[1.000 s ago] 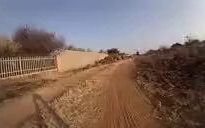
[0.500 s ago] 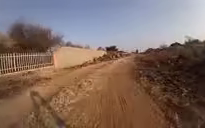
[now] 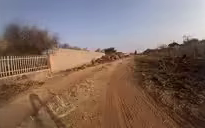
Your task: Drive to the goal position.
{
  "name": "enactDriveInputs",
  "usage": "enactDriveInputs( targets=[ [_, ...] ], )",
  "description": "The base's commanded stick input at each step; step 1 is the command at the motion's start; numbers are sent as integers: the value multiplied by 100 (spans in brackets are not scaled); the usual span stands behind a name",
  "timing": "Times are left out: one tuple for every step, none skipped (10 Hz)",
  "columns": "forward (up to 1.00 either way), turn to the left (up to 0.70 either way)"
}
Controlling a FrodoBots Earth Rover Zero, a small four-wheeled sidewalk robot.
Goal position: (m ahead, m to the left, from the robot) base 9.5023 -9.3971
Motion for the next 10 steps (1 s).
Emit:
enactDriveInputs(
  targets=[
    [70, 0],
    [70, 0],
    [70, -2],
    [70, -12],
    [70, -22],
    [70, -32],
    [70, -30],
    [70, -15],
    [70, -1],
    [70, 0]
  ],
)
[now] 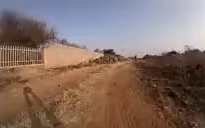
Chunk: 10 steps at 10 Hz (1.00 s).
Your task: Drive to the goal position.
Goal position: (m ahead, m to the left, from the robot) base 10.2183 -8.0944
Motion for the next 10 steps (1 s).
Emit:
enactDriveInputs(
  targets=[
    [70, 0],
    [70, 0],
    [70, 0],
    [70, 0],
    [70, 0],
    [70, 0],
    [70, 0],
    [70, 0],
    [70, 0],
    [70, 0]
  ],
)
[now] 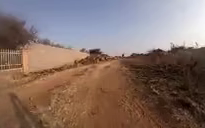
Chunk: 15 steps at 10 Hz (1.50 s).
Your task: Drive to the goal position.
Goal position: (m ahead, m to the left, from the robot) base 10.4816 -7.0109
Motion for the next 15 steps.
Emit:
enactDriveInputs(
  targets=[
    [70, 0],
    [70, 0],
    [70, 0],
    [70, 0],
    [70, 0],
    [70, 0],
    [70, 0],
    [70, 0],
    [70, 0],
    [70, 0],
    [70, 0],
    [70, 0],
    [70, 0],
    [70, 0],
    [70, 0]
  ],
)
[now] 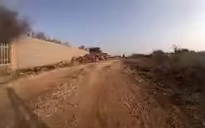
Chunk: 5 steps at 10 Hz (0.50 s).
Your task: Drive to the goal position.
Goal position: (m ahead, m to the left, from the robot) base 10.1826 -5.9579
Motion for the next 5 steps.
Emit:
enactDriveInputs(
  targets=[
    [70, 0],
    [70, 0],
    [70, 0],
    [70, 0],
    [70, 0]
  ],
)
